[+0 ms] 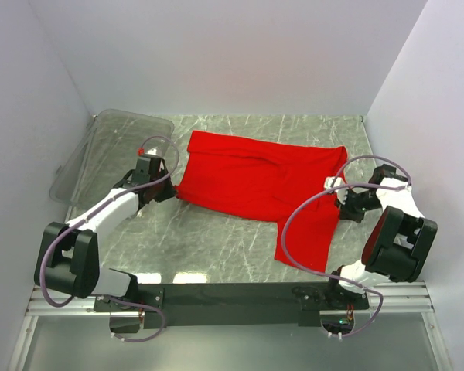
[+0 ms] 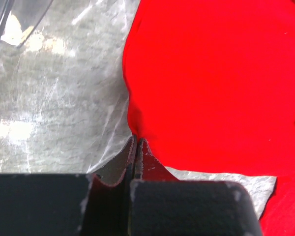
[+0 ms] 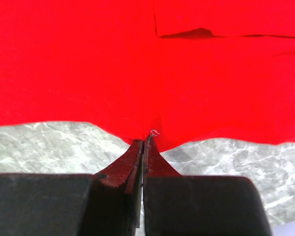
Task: Fold and stack the t-shirts
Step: Fold the tshirt
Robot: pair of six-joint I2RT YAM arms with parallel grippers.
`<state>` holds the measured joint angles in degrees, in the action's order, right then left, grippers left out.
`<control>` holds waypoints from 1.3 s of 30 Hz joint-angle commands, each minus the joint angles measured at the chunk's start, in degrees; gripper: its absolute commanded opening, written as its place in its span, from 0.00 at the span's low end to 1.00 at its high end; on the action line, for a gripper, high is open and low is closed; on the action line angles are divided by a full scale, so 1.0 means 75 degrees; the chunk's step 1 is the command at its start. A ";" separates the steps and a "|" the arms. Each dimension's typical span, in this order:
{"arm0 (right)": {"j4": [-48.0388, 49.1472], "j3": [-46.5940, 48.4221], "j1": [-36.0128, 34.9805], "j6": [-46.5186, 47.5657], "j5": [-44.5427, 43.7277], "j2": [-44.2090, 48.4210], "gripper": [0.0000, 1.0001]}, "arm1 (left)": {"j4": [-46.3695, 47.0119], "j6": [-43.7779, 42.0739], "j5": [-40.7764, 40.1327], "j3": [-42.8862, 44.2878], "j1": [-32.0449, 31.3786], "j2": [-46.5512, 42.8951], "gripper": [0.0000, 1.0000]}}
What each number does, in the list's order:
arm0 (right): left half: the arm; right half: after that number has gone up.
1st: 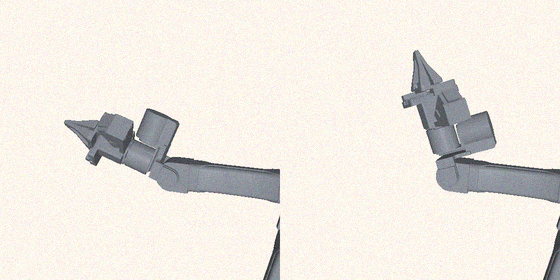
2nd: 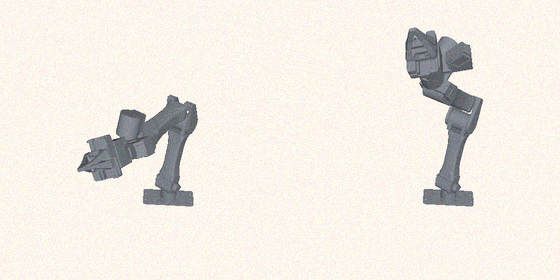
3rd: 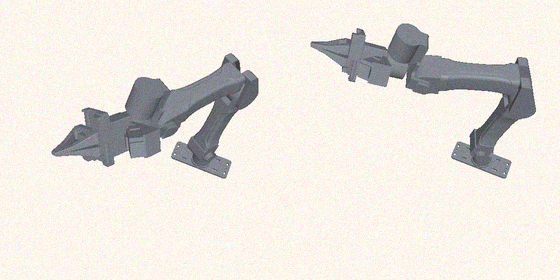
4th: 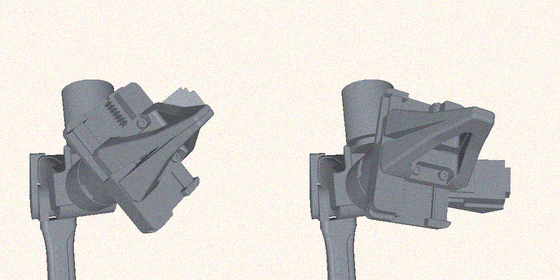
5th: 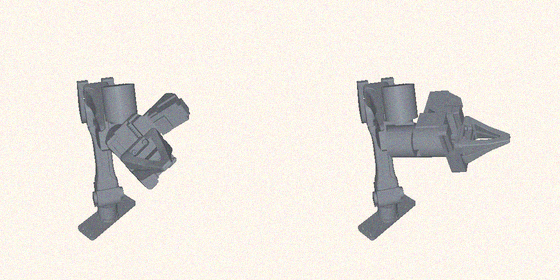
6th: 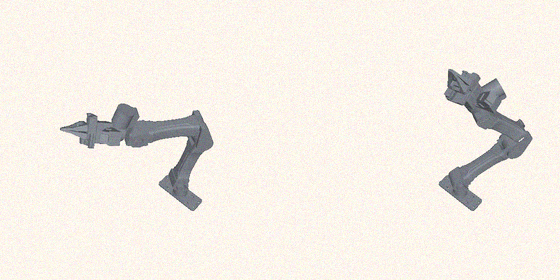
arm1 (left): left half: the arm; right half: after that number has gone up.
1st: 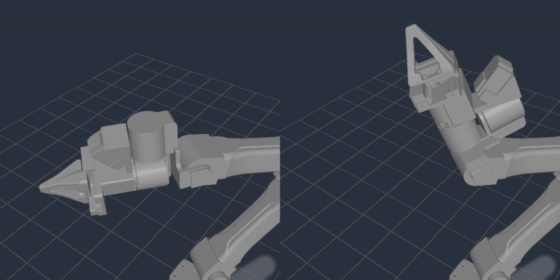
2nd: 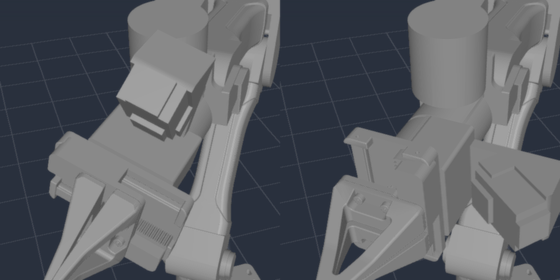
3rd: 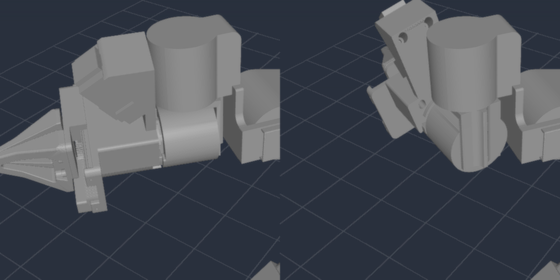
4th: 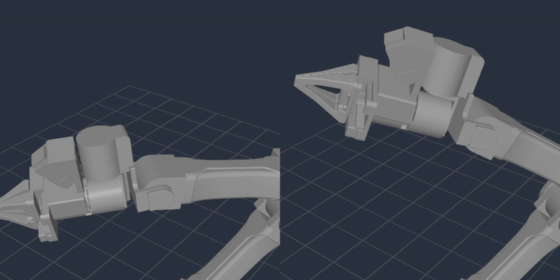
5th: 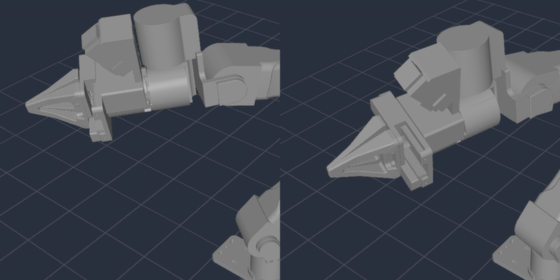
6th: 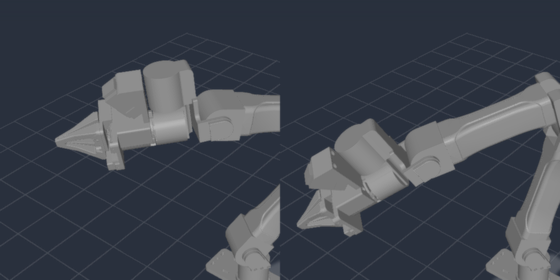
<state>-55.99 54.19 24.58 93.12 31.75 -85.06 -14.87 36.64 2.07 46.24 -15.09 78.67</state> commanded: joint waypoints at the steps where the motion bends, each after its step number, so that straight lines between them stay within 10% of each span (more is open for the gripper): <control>1: -0.0363 0.0344 0.0238 -0.0275 0.0559 0.0278 0.00 | 0.0073 -0.0151 -0.0029 0.0362 -0.0027 -0.0037 0.01; 39: -0.0962 0.2500 0.0637 -0.3110 0.1309 -0.1514 0.00 | 0.0612 -0.0362 0.1142 0.2224 0.0524 0.1367 0.01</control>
<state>-64.12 69.58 28.82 74.41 39.42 -95.83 -12.12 34.11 8.84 58.63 -11.64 86.50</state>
